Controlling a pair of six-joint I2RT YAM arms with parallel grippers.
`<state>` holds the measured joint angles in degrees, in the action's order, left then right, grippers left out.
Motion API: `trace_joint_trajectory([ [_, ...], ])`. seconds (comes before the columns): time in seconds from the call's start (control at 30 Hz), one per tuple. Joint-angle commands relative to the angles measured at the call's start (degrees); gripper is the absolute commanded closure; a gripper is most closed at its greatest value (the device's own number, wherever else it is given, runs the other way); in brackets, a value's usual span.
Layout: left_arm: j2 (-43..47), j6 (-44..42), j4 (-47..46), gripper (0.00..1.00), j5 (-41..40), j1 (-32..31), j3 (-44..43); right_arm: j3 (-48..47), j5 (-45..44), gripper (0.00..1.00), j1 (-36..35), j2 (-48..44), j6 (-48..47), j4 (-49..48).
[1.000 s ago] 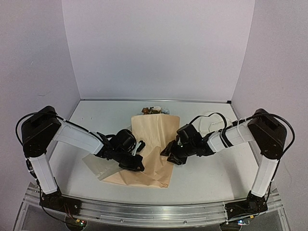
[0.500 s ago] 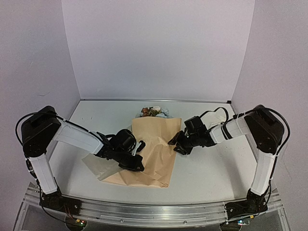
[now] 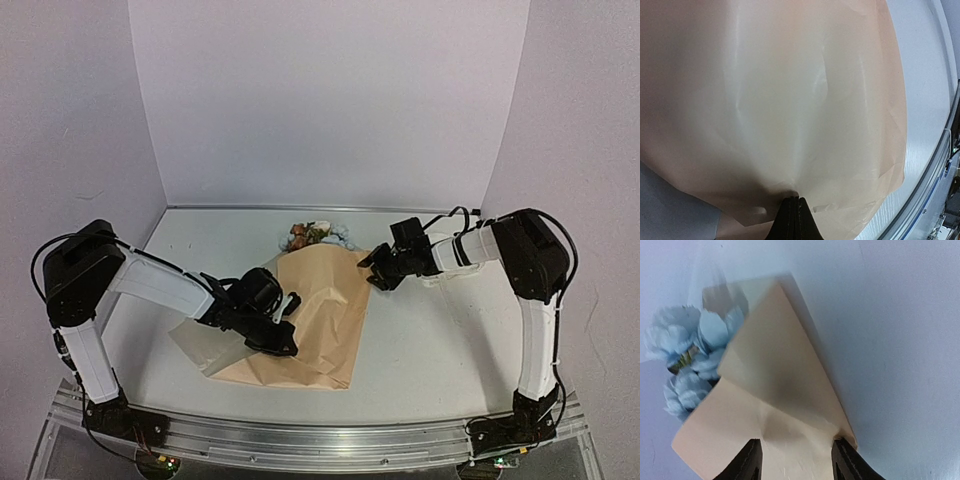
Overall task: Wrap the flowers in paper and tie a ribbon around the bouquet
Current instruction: Fold the wrapping paper along the fold line into a two-thirds folded shape.
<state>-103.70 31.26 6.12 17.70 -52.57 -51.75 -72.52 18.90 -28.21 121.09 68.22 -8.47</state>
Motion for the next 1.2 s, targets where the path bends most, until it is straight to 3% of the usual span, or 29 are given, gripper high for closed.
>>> trace_joint_trajectory([
  [0.0, 0.79, -1.8, 8.58, 1.0, -3.14, 0.59, 0.56, -7.44, -1.1, 0.52, 2.24, 3.45, 0.62, 3.55],
  [0.27, 2.63, -2.98, 10.55, 1.0, -5.17, 1.14, -0.96, -16.12, 1.16, 0.51, 5.27, 4.86, -2.26, 12.09],
  [0.4, 3.55, -4.36, 11.83, 1.0, -6.57, 2.12, -2.74, -19.88, 3.77, 0.49, 5.35, 0.69, -9.39, 22.71],
  [0.57, 6.07, -6.05, 12.05, 1.0, -7.59, 2.81, -4.05, -16.54, 6.6, 0.48, 4.1, -8.67, -16.66, 31.71],
  [0.87, 11.94, -4.37, 10.32, 1.0, -5.02, 3.0, -3.2, -6.22, 9.2, 0.52, -8.04, -21.93, -27.32, 40.47],
  [1.17, 19.16, 2.53, 6.53, 0.99, -2.24, 2.9, 4.44, -5.23, 7.97, 0.64, -24.2, -17.66, -34.05, 40.3],
])
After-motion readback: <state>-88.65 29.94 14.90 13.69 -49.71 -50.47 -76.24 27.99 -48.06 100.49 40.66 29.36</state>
